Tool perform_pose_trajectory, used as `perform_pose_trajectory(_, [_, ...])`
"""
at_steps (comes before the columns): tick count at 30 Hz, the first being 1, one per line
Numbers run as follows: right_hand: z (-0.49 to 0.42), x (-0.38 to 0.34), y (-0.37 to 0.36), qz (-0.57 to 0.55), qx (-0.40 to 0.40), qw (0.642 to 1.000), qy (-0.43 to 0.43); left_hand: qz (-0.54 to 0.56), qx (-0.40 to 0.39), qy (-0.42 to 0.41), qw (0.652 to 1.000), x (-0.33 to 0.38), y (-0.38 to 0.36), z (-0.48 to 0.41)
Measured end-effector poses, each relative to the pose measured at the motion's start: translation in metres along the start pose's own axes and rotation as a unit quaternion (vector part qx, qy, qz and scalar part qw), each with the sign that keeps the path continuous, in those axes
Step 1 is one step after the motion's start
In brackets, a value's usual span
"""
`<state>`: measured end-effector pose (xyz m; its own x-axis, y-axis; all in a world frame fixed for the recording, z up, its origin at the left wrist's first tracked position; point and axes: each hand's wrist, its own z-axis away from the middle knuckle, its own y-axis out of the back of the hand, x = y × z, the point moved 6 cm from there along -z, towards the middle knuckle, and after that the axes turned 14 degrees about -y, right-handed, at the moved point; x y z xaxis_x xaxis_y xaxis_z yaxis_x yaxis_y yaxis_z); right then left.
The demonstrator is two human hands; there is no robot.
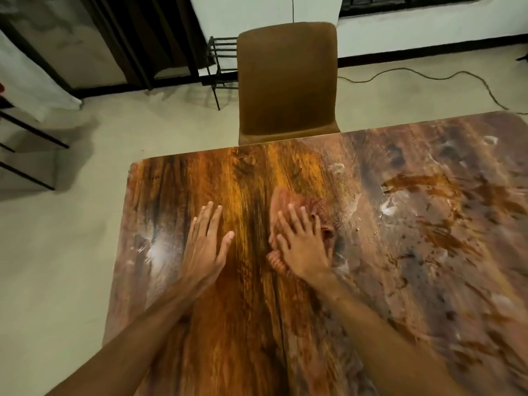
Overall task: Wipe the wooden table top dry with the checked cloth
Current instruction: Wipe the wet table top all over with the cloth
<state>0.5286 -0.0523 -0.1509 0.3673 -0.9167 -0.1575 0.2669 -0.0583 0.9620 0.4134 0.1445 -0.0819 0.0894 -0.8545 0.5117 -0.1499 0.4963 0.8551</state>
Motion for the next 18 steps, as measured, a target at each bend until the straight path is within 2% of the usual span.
perform_pose_trajectory(2, [0.044, -0.039, -0.021, 0.014, -0.02, 0.991, 0.13, -0.003, -0.01, 0.014, 1.0, -0.005, 0.0, 0.022])
perform_pose_trajectory(3, [0.047, -0.041, -0.021, 0.02, -0.024, 0.988, 0.15, -0.006, -0.01, 0.02, 1.0, -0.01, 0.0, 0.029])
perform_pose_trajectory(4, [0.043, -0.039, -0.018, 0.02, -0.024, 0.99, 0.138, -0.013, -0.006, 0.027, 1.0, -0.018, 0.003, 0.04])
perform_pose_trajectory(7, [0.025, -0.041, -0.007, 0.0, -0.007, 1.0, -0.003, -0.027, 0.002, 0.059, 0.998, -0.047, 0.013, 0.073])
perform_pose_trajectory(8, [0.029, -0.063, -0.007, -0.011, -0.003, 1.0, -0.007, -0.024, 0.005, 0.072, 0.997, -0.056, 0.017, 0.085])
perform_pose_trajectory(10, [0.065, -0.14, -0.024, 0.0, -0.023, 0.994, 0.105, -0.036, 0.015, 0.085, 0.996, -0.071, 0.03, 0.111])
perform_pose_trajectory(12, [0.108, -0.21, -0.049, 0.021, -0.048, 0.965, 0.257, -0.046, 0.034, 0.093, 0.994, -0.087, 0.047, 0.136])
perform_pose_trajectory(14, [0.099, -0.251, -0.055, 0.02, -0.066, 0.947, 0.315, -0.02, 0.064, 0.117, 0.991, -0.108, 0.063, 0.158])
perform_pose_trajectory(16, [0.053, -0.285, -0.052, 0.027, -0.048, 0.953, 0.299, -0.014, 0.09, 0.135, 0.987, -0.132, 0.076, 0.184])
perform_pose_trajectory(18, [-0.001, -0.31, -0.046, 0.031, -0.052, 0.967, 0.247, -0.018, 0.109, 0.138, 0.984, -0.15, 0.087, 0.203])
